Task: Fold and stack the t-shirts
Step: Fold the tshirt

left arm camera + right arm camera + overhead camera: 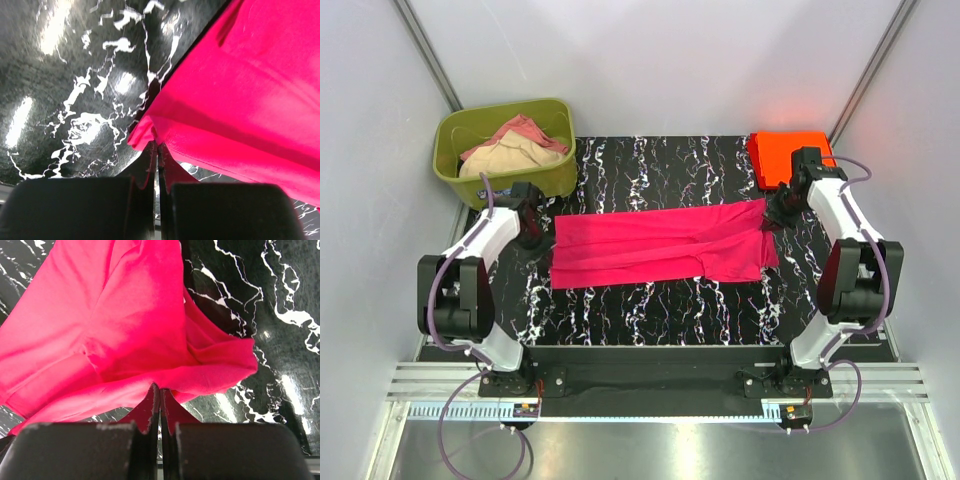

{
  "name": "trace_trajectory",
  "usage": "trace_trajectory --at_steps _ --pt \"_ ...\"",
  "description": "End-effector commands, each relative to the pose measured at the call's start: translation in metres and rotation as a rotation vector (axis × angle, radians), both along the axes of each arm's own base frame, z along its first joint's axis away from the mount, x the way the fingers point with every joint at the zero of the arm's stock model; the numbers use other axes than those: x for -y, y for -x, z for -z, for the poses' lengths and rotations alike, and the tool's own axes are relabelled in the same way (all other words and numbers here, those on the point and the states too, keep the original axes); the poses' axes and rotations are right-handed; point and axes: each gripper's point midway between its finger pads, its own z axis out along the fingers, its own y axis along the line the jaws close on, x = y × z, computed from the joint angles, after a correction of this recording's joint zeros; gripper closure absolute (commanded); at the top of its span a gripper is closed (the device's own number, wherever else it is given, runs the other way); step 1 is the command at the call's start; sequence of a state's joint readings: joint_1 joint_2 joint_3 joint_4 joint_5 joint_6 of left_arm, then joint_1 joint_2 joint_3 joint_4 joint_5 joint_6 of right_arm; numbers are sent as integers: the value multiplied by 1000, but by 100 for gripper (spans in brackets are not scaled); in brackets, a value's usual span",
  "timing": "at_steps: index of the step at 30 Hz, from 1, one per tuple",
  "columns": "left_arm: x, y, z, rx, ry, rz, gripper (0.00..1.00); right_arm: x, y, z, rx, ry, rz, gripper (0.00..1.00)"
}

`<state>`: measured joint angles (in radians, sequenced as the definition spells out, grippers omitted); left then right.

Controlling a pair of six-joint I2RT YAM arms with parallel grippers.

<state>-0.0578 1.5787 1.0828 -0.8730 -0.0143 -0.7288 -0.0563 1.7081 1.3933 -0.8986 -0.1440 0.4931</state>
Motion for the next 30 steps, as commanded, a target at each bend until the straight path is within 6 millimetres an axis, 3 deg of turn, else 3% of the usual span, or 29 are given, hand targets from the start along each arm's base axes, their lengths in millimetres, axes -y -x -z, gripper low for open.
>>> trace_trajectory --at_steps 1,30 --pt "-3 -23 -13 60 3 15 100 4 -18 -8 49 -5 -13 100" --pt "5 -69 1 49 93 76 99 22 -36 38 -41 10 15 100"
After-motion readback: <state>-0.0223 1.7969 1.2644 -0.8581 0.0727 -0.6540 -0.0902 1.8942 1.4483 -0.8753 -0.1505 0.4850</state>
